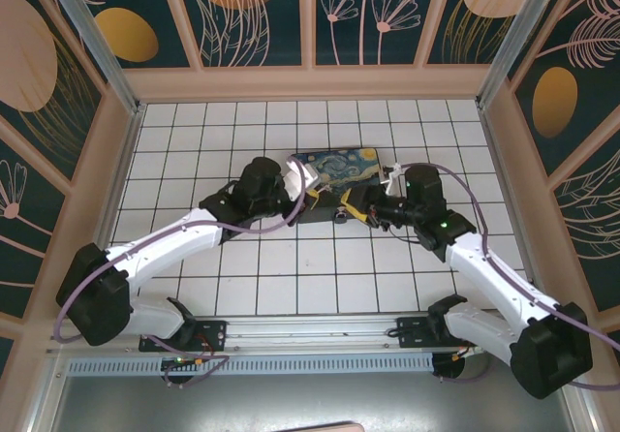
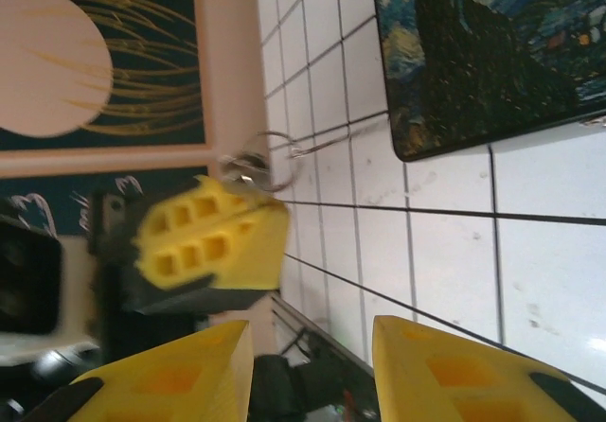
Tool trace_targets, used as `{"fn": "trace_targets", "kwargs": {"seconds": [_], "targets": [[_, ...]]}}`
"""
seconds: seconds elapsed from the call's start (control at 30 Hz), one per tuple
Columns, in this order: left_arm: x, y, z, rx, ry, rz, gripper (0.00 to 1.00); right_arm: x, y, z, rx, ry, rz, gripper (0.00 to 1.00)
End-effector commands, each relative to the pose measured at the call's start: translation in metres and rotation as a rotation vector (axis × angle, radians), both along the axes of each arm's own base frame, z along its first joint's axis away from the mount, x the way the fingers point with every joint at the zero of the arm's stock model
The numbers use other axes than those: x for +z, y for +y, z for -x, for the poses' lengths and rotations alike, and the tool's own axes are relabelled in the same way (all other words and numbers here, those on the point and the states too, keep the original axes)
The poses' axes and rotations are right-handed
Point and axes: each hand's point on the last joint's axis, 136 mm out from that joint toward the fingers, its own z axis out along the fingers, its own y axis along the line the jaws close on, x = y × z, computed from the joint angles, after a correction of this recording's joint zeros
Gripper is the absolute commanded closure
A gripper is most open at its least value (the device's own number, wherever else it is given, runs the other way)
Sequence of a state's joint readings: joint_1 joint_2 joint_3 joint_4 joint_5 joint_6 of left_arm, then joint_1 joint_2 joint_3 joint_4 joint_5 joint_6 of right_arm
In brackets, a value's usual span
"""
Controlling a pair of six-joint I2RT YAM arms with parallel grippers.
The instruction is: Unlock the padlock with the key
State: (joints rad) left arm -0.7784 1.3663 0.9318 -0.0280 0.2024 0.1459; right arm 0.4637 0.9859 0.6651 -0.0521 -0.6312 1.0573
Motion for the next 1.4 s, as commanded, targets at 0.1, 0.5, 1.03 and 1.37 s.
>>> {"fn": "trace_targets", "kwargs": {"seconds": [0.1,0.5,1.03,1.37], "targets": [[0.044,0.007,-0.015,0.014,-0.407,-0.131,1.00,0.047,-0.005,-0.011,-0.118,-0.048,-0.092,0.63],[0.052,0.014,-0.006,-0.027,-0.754,-0.317,1.00,0.068,0.001,-0.019,-0.057,-0.163,-0.034,0.63],[0.055,0.009,0.007,-0.068,-0.818,-0.305,1.00,0.067,0.036,-0.013,0.069,-0.201,-0.107,0.64],[0.056,0.009,0.008,-0.060,-0.818,-0.296,1.00,0.057,0.056,-0.007,0.100,-0.172,-0.093,0.64]]}}
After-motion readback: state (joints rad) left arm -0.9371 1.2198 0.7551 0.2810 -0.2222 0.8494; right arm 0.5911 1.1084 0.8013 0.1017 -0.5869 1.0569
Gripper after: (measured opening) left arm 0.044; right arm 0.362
